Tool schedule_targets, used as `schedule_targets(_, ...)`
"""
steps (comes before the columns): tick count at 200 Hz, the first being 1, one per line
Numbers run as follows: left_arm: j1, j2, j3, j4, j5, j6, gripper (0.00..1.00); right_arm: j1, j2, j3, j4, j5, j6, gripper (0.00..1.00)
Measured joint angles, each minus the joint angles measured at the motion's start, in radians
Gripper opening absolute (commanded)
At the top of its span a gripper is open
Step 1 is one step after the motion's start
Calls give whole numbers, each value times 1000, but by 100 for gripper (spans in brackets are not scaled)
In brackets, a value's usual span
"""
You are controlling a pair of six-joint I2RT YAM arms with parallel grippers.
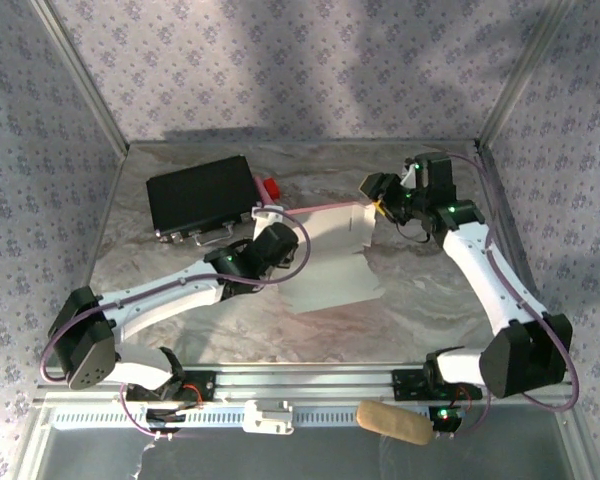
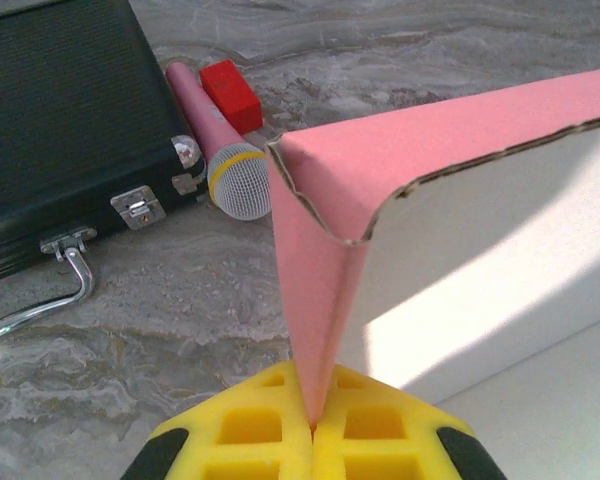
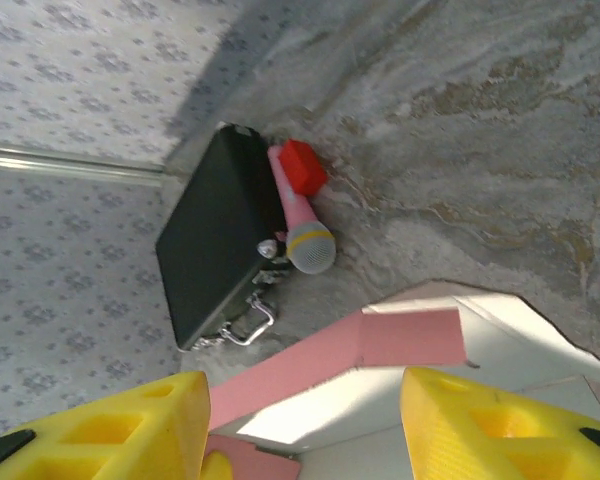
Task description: Fold the paper box
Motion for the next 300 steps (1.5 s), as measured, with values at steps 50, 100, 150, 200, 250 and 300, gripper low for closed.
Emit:
schedule_targets(50, -24, 0, -5, -3, -37, 4, 0, 4, 48, 26, -9, 3, -48, 53)
schedule_targets(100, -35, 0, -5, -2, -54, 16, 0, 3, 58, -29, 14, -3, -56, 51)
schedule_targets(150, -42, 4, -5, -2, -56, 19, 0, 11, 66, -61, 35, -23, -50, 51)
schedule_targets(200, -55, 10, -5, 3, -63, 30, 0, 42, 52, -121, 87, -36, 10, 44)
schedule_targets(250, -78, 21, -5, 17, -84, 45, 0, 42, 50, -128, 143, -51, 88, 29)
schedule_targets(300, -88, 21, -5, 29, -101, 49, 0, 35, -3, -160, 173, -54, 133, 51)
